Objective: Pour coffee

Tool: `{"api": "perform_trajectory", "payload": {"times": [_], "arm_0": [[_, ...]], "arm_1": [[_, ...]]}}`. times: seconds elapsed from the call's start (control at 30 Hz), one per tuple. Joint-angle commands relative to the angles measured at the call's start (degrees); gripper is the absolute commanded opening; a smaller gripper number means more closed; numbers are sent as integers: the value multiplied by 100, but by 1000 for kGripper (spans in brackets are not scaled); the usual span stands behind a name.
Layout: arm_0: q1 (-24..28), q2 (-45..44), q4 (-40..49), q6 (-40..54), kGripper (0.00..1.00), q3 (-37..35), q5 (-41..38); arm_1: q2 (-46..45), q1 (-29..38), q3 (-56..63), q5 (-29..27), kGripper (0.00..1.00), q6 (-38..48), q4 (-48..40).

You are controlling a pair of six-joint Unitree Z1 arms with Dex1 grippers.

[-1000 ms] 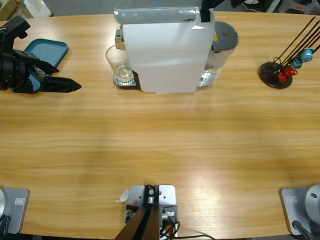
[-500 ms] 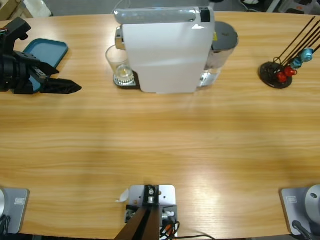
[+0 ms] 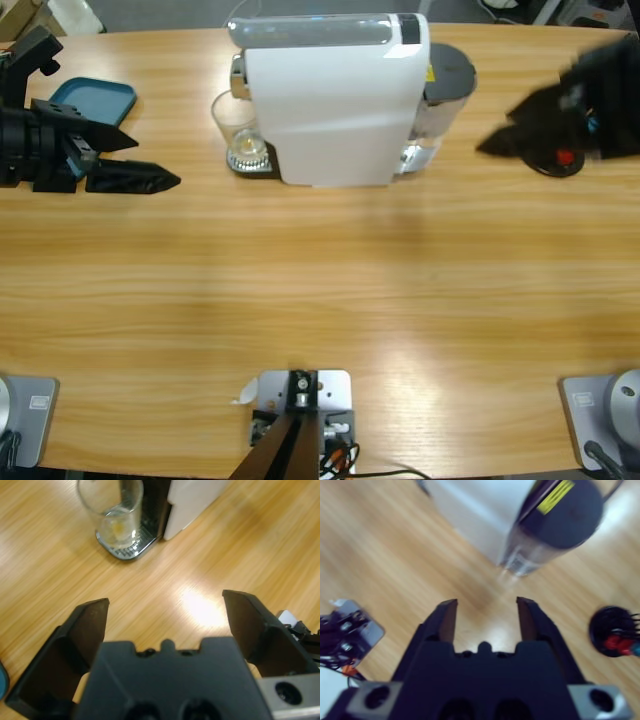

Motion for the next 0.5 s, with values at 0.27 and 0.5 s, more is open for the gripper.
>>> {"api": "perform_trajectory", "payload": {"times": [0.27,0.5], "arm_0": [[-38,-508,-1942,188,982,1590,-208],[-123,-401,-2382,179,981,1818,-155]], "arm_1": [[-1811,105,2836,380,1000,318,-2447],[-1405,105,2966,601,1000,149,-2624]]}}
